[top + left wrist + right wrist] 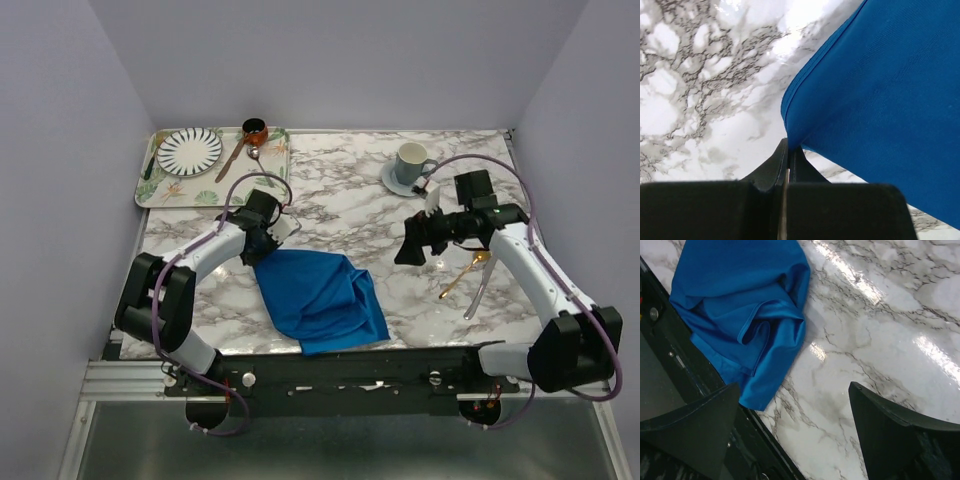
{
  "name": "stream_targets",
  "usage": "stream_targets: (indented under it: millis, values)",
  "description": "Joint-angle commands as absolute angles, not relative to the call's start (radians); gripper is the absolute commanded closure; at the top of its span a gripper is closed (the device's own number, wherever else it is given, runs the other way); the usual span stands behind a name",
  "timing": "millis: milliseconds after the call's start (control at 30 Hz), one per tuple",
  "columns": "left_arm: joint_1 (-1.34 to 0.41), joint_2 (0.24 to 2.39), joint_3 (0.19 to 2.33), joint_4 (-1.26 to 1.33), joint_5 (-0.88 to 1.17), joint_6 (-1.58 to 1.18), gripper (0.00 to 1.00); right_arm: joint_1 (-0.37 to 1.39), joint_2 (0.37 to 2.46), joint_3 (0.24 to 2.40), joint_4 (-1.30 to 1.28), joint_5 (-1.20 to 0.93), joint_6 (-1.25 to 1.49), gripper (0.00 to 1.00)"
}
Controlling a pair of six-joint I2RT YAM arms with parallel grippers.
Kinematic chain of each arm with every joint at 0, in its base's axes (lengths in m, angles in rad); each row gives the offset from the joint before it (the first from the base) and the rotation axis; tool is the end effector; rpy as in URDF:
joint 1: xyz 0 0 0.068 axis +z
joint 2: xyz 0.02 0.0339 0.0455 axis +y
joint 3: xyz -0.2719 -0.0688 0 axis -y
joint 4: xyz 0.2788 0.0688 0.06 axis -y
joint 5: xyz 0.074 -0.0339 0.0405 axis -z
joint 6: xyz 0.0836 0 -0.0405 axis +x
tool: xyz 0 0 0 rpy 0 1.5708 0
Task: Fold the napkin into a case and place the utensils inside
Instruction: Pick up the crumpled napkin from the center of the board, then move the crumpled napkin to the center of the board.
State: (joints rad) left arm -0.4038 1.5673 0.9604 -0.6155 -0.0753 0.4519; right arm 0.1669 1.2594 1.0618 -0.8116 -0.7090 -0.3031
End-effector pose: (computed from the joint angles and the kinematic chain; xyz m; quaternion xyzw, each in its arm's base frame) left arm 0.3115 -0.1262 0.1278 0.4024 0.8982 0.0412 0.1723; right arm 0.2819 0.1027 0.2601 -0.3034 0.8539 0.3151 0.2820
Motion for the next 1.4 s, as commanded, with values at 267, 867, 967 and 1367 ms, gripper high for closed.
stream_targets:
  millis: [267,867,967,1367]
  values:
    - [-0.315,1.482,0.979,-0.627,0.026,0.396,1.00,0.393,1.670,1.227,-0.661,-0.718,-0.178,0.19]
    - [-0.295,1.494,0.992,-0.618,0.098,0.342,1.00,0.522,2.031,1.365,-0.698,-0.744,-0.129,0.44]
    - [-0.295,1.500,1.014,-0.629,0.115,0.333,1.00,0.519,2.025,1.390,-0.744,-0.764,-0.149,0.99]
    - [-0.299,1.516,1.463,-0.799,0.294,0.244,1.00,0.410,1.605,1.528,-0.925,-0.612,-0.363,0.99]
